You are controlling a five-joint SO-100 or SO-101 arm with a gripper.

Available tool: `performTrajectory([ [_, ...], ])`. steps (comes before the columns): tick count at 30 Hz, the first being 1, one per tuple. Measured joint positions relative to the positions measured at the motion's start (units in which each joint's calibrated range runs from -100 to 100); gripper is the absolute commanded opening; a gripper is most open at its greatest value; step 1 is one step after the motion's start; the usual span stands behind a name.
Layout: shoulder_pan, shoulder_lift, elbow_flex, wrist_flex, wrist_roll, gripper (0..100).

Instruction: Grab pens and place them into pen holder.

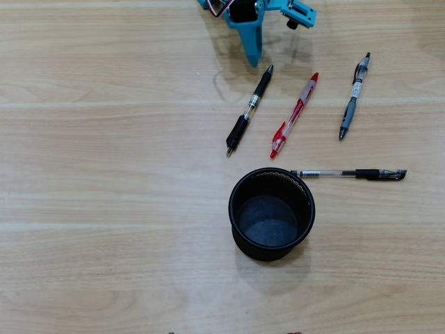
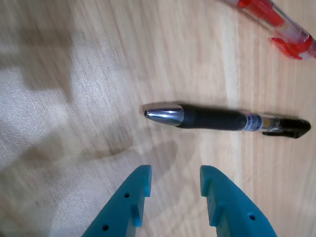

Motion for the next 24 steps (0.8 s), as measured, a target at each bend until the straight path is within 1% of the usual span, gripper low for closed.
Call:
performTrajectory([
  [12, 0.3, 0.0, 0.0, 0.0, 0.0, 12],
  [16, 0.3, 0.0, 0.3, 0.0, -4.4, 13],
  [19, 2.9, 0.4, -0.6, 0.3, -7.7, 13],
  [22, 7.4, 6.7, -7.8, -0.3, -10.3, 13],
  [24, 10.6, 12.5, -15.3, -1.3, -11.5, 18],
])
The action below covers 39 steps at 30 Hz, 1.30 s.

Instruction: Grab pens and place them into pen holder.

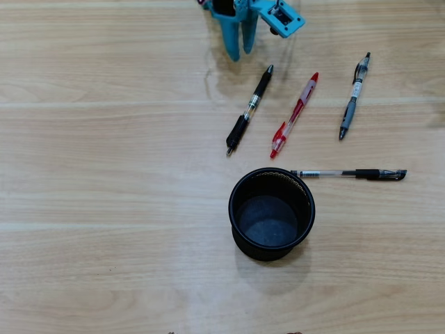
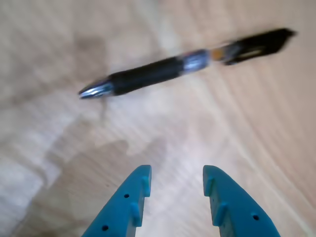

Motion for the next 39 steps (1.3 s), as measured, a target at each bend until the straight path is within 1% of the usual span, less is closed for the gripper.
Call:
performTrajectory([
  [2, 2.0, 10.0, -9.7, -0.2, -1.4, 27],
  [4, 2.5, 22.6, -20.0, 0.0, -3.9, 34],
  [6, 2.2, 37.5, -30.5, 1.6, -7.5, 34],
  [10, -1.2, 67.3, -47.6, 5.9, -17.2, 28],
  [12, -2.8, 79.4, -54.2, 6.9, -21.4, 28],
  [14, -4.2, 87.5, -58.7, 6.9, -24.3, 28],
  [17, -5.2, 93.2, -61.6, 6.9, -26.6, 28],
  [20, -5.3, 96.0, -62.7, 6.9, -27.4, 28],
  [26, -5.6, 97.9, -63.5, 4.3, -27.5, 28],
  [29, -5.5, 99.8, -63.9, 1.2, -27.6, 28],
  [36, -5.7, 101.1, -64.2, 0.2, -27.6, 27],
  [37, -5.7, 101.2, -64.2, 0.2, -27.6, 26],
  [39, -5.7, 101.5, -64.4, 0.2, -27.6, 20],
])
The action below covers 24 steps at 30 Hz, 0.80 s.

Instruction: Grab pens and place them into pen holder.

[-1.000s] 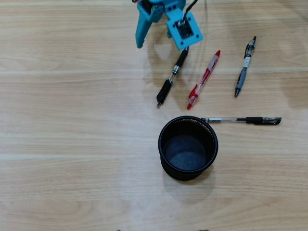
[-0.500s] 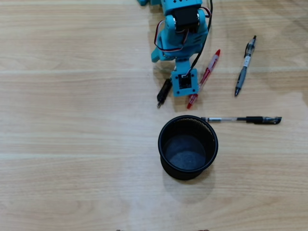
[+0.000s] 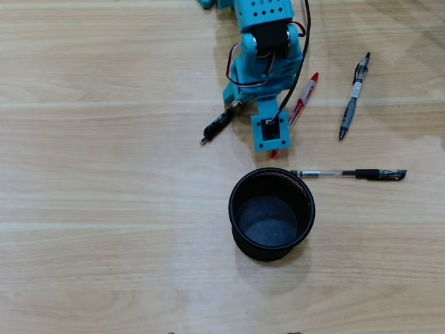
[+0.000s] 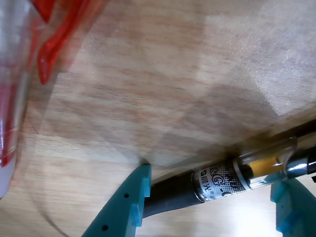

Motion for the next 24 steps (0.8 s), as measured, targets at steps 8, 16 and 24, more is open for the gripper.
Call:
performTrajectory([
  [8, 4.1, 0.1, -0.1, 0.1, -0.1, 1],
  [16, 8.3, -2.4, 0.4, 1.4, 0.0, 2],
  [24, 11.9, -20.0, -4.2, -3.0, 3.1, 2],
])
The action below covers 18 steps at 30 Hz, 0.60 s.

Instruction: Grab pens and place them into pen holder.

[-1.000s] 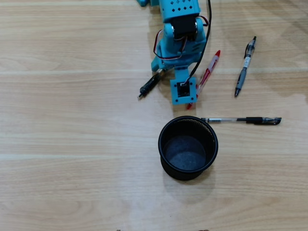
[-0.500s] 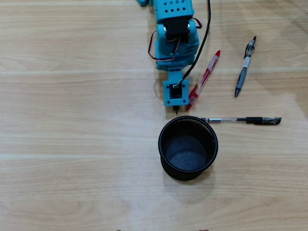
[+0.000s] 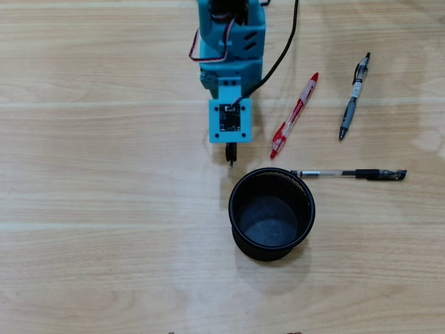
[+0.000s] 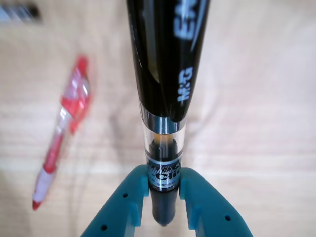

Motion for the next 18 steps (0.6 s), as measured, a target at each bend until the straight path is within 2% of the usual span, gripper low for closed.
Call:
performTrajectory([
  [4, -1.3, -4.1, -10.1, -10.2, 5.5, 2],
  [8, -6.2, -1.4, -14.6, -31.3, 9.3, 2],
  [11, -9.5, 6.7, -15.0, -51.6, 7.9, 2],
  [13, -10.0, 12.5, -15.0, -61.2, 5.4, 2],
  [18, -10.4, 22.1, -14.8, -65.5, 3.6, 2],
])
